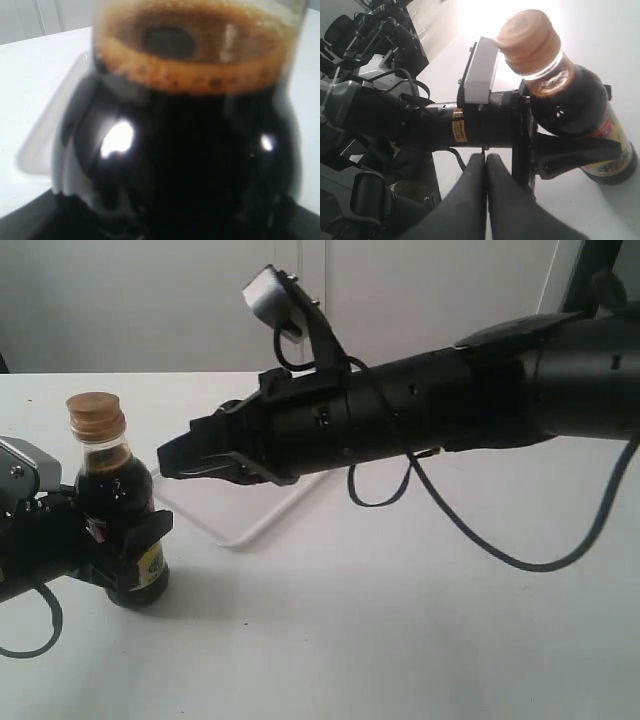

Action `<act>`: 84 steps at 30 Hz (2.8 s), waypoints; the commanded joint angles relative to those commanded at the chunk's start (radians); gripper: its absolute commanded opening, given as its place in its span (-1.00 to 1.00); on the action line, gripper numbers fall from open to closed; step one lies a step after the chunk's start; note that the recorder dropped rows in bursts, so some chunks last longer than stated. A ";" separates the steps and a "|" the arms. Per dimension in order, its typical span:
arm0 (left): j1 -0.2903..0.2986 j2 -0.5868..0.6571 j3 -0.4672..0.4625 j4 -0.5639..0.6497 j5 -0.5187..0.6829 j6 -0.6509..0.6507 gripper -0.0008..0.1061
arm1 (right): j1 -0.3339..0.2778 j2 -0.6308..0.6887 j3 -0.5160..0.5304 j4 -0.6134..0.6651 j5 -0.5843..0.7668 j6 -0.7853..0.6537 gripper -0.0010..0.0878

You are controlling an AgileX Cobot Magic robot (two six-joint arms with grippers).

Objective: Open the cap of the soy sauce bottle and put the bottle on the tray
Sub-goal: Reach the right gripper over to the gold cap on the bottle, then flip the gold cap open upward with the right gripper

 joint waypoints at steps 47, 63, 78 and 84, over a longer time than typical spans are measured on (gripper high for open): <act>0.000 0.000 0.000 0.002 0.000 0.000 -0.99 | 0.069 0.244 -0.263 0.077 -0.091 0.124 -0.98; 0.000 0.000 0.000 0.009 0.000 0.000 -0.99 | 0.036 0.255 -0.364 0.076 -0.160 0.117 -0.98; 0.000 0.000 0.000 0.008 0.000 -0.008 -0.99 | -0.026 0.225 -0.378 -0.113 0.083 0.155 -0.98; 0.000 0.000 0.000 0.008 0.000 -0.008 -0.99 | -0.026 0.165 -0.378 -0.411 0.145 0.278 -0.98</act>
